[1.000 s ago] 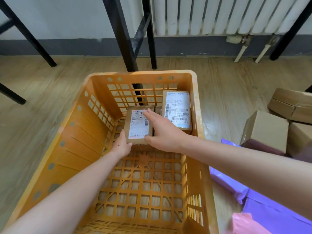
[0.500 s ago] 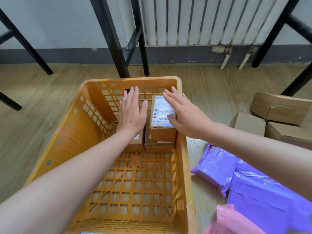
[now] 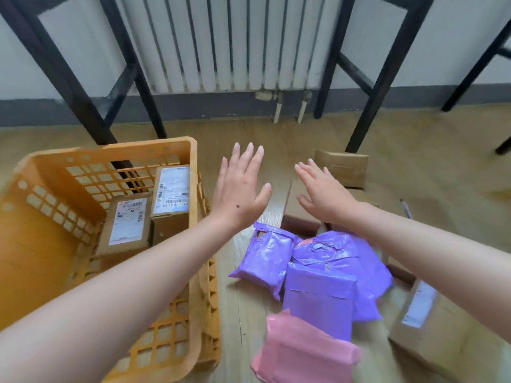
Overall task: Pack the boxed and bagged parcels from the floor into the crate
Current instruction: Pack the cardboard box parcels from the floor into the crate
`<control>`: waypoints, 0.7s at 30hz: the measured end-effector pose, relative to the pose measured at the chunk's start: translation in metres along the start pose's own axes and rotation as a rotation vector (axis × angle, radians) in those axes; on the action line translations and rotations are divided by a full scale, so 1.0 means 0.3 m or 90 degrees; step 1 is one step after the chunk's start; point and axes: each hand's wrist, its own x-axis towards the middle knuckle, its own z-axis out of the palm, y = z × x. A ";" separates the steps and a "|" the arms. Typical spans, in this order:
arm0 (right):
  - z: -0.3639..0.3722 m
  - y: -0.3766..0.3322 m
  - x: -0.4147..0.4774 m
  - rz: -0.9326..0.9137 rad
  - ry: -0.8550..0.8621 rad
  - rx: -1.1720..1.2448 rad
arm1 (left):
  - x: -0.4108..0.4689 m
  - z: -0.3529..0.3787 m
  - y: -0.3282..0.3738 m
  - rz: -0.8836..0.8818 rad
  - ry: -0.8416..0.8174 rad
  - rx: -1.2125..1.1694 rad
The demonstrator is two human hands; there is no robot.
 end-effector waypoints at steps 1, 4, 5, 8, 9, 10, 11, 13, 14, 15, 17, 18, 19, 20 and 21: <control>-0.001 0.044 -0.013 0.022 -0.008 -0.012 | 0.005 0.022 0.021 0.004 -0.017 0.012; 0.005 0.156 -0.035 0.116 -0.018 -0.001 | 0.031 0.085 0.070 0.023 -0.062 0.052; 0.012 0.186 -0.037 0.156 -0.014 0.020 | 0.044 0.106 0.082 0.024 -0.074 0.061; 0.049 0.262 -0.022 0.256 0.010 0.083 | 0.084 0.170 0.110 0.005 -0.104 0.070; 0.062 0.283 -0.012 0.283 0.014 0.099 | 0.094 0.194 0.118 -0.003 -0.120 0.080; 0.078 0.301 0.000 0.309 0.021 0.117 | 0.102 0.219 0.123 -0.013 -0.141 0.091; 0.094 0.316 0.018 0.331 0.036 0.137 | 0.108 0.246 0.127 -0.030 -0.163 0.095; 0.129 0.338 0.060 0.371 0.081 0.184 | 0.121 0.306 0.140 -0.067 -0.206 0.079; 0.149 0.345 0.084 0.396 0.101 0.210 | 0.130 0.336 0.148 -0.075 -0.220 0.071; 0.170 0.352 0.110 0.422 0.113 0.234 | 0.142 0.363 0.153 -0.075 -0.225 0.067; 0.208 0.367 0.165 0.462 0.124 0.258 | 0.173 0.404 0.155 -0.068 -0.218 0.061; 0.224 0.375 0.193 0.473 0.128 0.254 | 0.192 0.420 0.148 -0.064 -0.209 0.056; 0.239 0.385 0.219 0.480 0.133 0.246 | 0.213 0.433 0.139 -0.056 -0.197 0.053; 0.254 0.396 0.241 0.487 0.138 0.239 | 0.234 0.445 0.129 -0.046 -0.184 0.056; 0.272 0.409 0.259 0.496 0.140 0.235 | 0.254 0.457 0.119 -0.035 -0.171 0.065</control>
